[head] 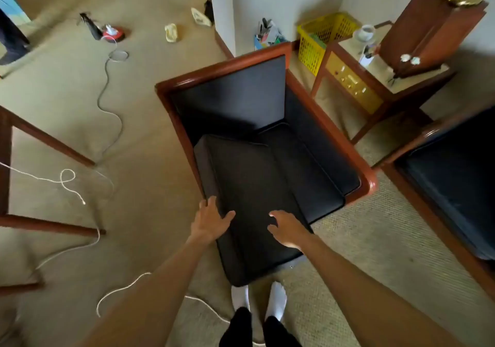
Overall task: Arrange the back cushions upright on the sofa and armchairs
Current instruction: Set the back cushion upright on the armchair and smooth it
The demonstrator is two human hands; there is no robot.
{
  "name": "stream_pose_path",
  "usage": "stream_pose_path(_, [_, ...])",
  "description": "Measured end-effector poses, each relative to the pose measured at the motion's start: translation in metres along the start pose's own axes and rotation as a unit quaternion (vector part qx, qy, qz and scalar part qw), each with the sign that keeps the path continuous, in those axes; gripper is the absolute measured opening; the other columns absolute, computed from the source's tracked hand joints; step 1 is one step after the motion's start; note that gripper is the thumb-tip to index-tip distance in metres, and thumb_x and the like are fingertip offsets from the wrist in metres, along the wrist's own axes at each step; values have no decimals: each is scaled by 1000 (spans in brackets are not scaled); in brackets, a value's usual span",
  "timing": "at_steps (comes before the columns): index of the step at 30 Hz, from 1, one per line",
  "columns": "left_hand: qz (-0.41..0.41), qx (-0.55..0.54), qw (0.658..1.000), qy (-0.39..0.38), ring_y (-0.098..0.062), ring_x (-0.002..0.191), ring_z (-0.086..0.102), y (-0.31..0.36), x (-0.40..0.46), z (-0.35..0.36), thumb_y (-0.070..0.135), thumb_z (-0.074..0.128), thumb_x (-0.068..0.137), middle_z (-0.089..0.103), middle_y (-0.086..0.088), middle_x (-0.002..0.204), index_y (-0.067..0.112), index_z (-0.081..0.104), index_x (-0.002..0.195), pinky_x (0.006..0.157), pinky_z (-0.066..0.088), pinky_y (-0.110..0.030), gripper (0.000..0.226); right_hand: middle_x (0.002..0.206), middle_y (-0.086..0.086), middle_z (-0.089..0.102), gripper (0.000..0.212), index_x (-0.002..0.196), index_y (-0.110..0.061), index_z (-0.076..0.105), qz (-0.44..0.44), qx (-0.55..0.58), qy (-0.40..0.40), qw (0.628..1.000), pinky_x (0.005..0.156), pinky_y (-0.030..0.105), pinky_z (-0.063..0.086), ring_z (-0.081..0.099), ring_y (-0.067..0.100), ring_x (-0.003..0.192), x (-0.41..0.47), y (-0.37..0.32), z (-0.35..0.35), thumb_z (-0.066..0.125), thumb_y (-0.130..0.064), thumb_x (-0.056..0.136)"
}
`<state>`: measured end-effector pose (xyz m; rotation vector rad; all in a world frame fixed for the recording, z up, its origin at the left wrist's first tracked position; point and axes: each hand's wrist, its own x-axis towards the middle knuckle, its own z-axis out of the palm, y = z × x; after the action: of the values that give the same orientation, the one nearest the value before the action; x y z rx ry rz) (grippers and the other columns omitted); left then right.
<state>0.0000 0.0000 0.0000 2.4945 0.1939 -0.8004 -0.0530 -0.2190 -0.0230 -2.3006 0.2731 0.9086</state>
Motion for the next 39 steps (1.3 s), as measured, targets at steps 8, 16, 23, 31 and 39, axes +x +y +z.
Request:
stream_pose_path(8, [-141, -183, 972, -46, -36, 124, 50, -32, -5, 58, 85, 71, 42, 47, -6, 142, 32, 13, 147, 92, 52, -56, 131, 157, 10, 31, 55, 152, -15, 31, 14, 9, -33, 999, 113, 39, 35, 38, 31, 140, -13, 19, 58, 47, -13, 99])
stream_pose_path(16, [-193, -245, 949, -49, -34, 118, 53, -16, -3, 57, 55, 83, 54, 51, -8, 133, 22, 26, 139, 94, 52, -52, 108, 159, 9, 25, 68, 154, -15, 27, 13, 17, -20, 1000, 114, 39, 35, 33, 32, 142, -18, 22, 61, 51, -2, 92])
stream_pose_path(23, [-153, -258, 953, -49, -34, 121, 50, 53, 14, 26, 47, 82, 57, 47, -10, 134, 13, 22, 142, 101, 47, -46, 109, 149, -3, 44, 83, 147, -33, 36, 11, 67, 110, 992, 107, 35, 41, 43, 21, 136, -33, 26, 18, 65, -3, 75])
stream_pose_path(31, [-104, -196, 974, -48, -30, 106, 59, 155, 39, -17, 46, 80, 62, 54, -9, 124, 5, 49, 128, 55, 51, -30, 84, 153, -14, 35, 93, 149, -41, 23, -74, 69, 200, 975, 110, 32, 39, 39, 9, 138, -57, 10, -39, 72, -46, 71])
stream_pose_path(39, [-70, -194, 977, -59, -17, 69, 59, 178, 66, -50, 60, 74, 70, 56, -2, 102, 6, 54, 112, 61, 58, -28, 72, 131, -7, 53, 118, 140, -34, 20, 53, 84, 310, 946, 95, 43, 52, 55, 20, 122, -35, -30, -56, 85, -53, 44])
